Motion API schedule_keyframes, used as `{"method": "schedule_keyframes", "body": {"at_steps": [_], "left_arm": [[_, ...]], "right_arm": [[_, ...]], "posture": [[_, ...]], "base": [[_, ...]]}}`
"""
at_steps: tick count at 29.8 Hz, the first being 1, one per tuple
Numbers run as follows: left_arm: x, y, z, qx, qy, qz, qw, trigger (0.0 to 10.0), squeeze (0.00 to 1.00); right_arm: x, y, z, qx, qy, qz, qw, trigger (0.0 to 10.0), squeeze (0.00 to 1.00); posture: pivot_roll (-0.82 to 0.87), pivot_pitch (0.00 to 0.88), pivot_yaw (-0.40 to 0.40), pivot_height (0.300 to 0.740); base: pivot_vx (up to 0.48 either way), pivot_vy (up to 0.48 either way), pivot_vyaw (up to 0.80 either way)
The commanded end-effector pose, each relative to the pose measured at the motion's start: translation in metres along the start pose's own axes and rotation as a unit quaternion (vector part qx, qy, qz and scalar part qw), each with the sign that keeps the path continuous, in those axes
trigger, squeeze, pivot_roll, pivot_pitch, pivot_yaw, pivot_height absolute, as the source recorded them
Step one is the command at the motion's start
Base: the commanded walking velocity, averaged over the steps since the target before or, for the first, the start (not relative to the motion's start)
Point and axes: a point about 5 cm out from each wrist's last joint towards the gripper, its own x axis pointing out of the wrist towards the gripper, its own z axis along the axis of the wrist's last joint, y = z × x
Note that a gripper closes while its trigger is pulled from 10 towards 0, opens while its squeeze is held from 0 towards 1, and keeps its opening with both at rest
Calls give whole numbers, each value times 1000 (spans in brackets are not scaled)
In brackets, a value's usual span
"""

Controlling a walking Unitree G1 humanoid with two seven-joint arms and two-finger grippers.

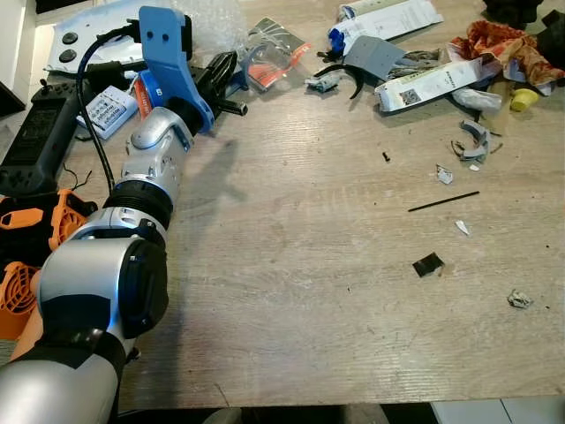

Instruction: Picking trash to rubbish bin

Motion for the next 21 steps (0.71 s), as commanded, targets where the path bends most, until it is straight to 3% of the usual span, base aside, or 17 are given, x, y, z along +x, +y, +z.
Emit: {"method": "schedule_keyframes", "body": {"at_steps": [1, 2, 3, 4, 6, 7, 10, 11, 14, 21], "left_arm": [[0, 3, 7, 8, -9, 2, 1000, 0, 1000], [0, 5, 8, 21, -8, 13, 1000, 1098, 1000], [0, 5, 8, 21, -8, 13, 1000, 1098, 1000], [-1, 7, 8, 38, -3, 23, 999, 4824, 1000], [-1, 7, 8, 38, -3, 23, 999, 4824, 1000], [-2, 10, 8, 63, 5, 33, 997, 10000, 1000], [-7, 14, 0, 138, 39, 62, 988, 10000, 1000], [-7, 14, 0, 138, 39, 62, 988, 10000, 1000], [-10, 17, -5, 200, 66, 84, 974, 10000, 1000], [-12, 18, -11, 206, 79, 82, 972, 10000, 1000]], "right_arm": [[-6, -2, -20, 8, 31, -3, 999, 10000, 0], [-6, -2, -20, 8, 31, -3, 999, 10000, 0], [-6, -2, -20, 8, 31, -3, 999, 10000, 0], [-6, -2, -20, 8, 31, -2, 999, 10000, 0], [-6, -2, -20, 8, 31, -2, 999, 10000, 0], [-6, -3, -20, 8, 31, -2, 999, 10000, 0], [-7, -4, -21, 8, 32, -3, 999, 10000, 0], [-7, -4, -21, 8, 32, -3, 999, 10000, 0], [-7, -4, -22, 8, 32, -3, 999, 10000, 0], [-8, -3, -22, 9, 31, -1, 999, 10000, 0]], "posture": [[-285, 649, 169, 740], [-285, 652, 168, 740], [-285, 652, 168, 740], [-285, 652, 168, 740], [-285, 652, 168, 740], [-284, 657, 168, 740], [-284, 663, 169, 740], [-284, 663, 169, 740], [-283, 664, 169, 740], [-284, 667, 169, 740]], "base": [[0, 0, 0], [0, 0, 0], [0, 0, 0], [0, 0, 0], [0, 0, 0], [0, 0, 0], [0, 0, 0], [0, 0, 0], [0, 0, 0], [0, 0, 0]]}}
